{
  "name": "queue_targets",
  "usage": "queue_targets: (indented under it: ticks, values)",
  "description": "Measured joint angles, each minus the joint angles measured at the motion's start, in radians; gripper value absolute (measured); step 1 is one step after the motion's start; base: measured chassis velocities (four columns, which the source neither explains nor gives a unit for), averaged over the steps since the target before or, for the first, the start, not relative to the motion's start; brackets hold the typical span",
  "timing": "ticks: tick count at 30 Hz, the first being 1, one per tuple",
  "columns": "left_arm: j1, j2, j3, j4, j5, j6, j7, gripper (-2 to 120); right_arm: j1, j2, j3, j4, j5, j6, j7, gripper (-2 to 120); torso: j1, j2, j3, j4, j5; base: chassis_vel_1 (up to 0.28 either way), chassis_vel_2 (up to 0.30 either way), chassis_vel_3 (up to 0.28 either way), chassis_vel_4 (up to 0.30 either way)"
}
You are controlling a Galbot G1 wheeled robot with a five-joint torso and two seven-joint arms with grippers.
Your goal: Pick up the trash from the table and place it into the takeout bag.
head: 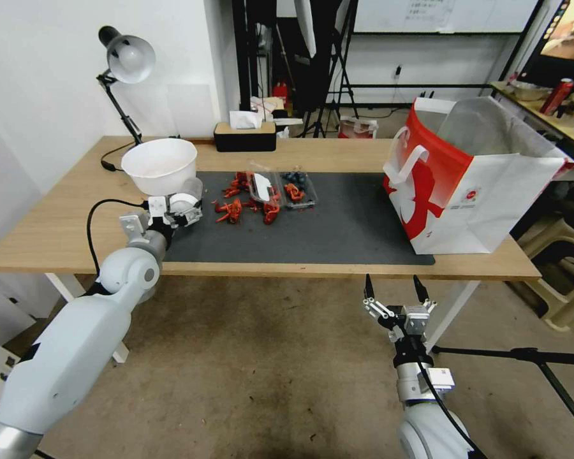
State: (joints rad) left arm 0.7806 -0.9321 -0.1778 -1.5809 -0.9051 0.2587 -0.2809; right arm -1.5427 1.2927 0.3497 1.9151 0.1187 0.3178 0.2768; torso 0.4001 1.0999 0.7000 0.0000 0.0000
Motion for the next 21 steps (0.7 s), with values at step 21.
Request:
queue_targets:
  ticks: [21]
  values:
    - [0.003, 0.006, 0.011, 0.017, 0.033, -0.028, 0.039, 63, 0.001, 0.001, 0.000, -0.002, -0.002, 0.001, 0.001, 100, 0.000, 0.000, 0.000, 0.0003, 0.0000, 0.000, 0.000, 0.000, 0.000]
